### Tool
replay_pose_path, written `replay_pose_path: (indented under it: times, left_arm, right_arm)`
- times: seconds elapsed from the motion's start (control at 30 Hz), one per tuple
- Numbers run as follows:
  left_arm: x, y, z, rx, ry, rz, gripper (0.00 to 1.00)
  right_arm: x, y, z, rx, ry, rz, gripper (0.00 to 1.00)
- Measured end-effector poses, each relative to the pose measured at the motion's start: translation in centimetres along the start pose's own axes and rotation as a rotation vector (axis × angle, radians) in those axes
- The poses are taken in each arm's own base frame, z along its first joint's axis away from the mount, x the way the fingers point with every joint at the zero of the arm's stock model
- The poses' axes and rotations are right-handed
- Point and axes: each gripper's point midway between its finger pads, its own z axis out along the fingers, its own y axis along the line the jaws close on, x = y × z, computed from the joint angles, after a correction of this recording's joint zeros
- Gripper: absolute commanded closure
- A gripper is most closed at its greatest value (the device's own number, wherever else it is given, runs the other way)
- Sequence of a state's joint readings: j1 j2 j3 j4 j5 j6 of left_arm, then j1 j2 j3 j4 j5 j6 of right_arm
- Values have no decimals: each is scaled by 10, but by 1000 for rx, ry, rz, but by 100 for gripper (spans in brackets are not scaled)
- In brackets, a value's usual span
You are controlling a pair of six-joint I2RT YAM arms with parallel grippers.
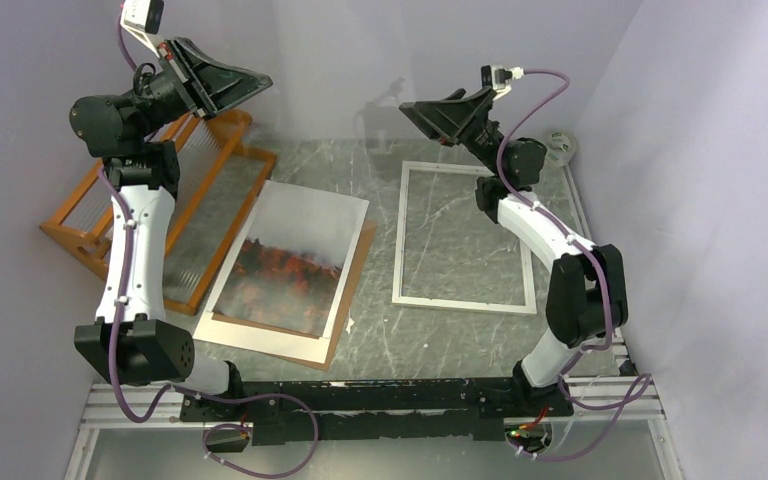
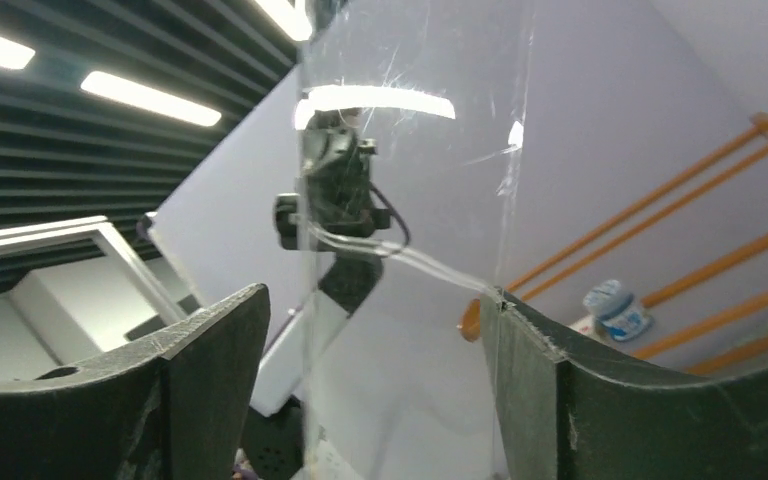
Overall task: Put the photo into the frame
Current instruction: Pick up the photo frame item at the center of the board.
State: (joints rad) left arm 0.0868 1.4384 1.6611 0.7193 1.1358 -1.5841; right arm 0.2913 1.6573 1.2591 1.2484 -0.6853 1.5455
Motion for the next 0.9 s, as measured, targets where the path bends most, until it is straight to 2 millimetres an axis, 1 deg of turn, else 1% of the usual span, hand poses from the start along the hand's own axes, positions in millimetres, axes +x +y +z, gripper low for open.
replay_pose_path:
  times: [0.07, 0.17, 0.27, 0.4, 0.5, 0.63, 0.8, 0.83, 0.87, 0.9]
  left_arm:
    - [0, 0, 0, -2, 0, -1, 98]
    - [1, 2, -1, -9, 9, 4, 98]
    - [1, 5, 0, -28, 19, 5, 98]
    - [1, 7, 0, -40, 26, 18, 97]
    - [2, 12, -1, -56, 30, 14, 97]
    - [4, 19, -2, -75, 43, 6, 97]
    - [8, 22, -3, -85, 60, 11, 98]
    - [8, 23, -3, -86, 62, 9, 97]
    - [8, 23, -3, -87, 64, 7, 97]
    - [9, 24, -4, -88, 65, 7, 97]
  right_arm:
    - [-3, 12, 4, -38, 9, -3, 36]
    - [-5, 26, 9, -84, 30, -1, 44]
    - [-4, 33, 9, -104, 49, 1, 49]
    - [-1, 33, 8, -102, 65, 8, 57]
    - [-3, 34, 5, -103, 73, 10, 65]
    - [-8, 30, -1, -88, 73, 11, 71]
    - [-7, 25, -4, -70, 84, 14, 81]
    - [-7, 25, -4, -67, 85, 16, 85]
    - [-7, 24, -4, -65, 86, 18, 85]
    - [-7, 23, -4, -62, 87, 19, 81]
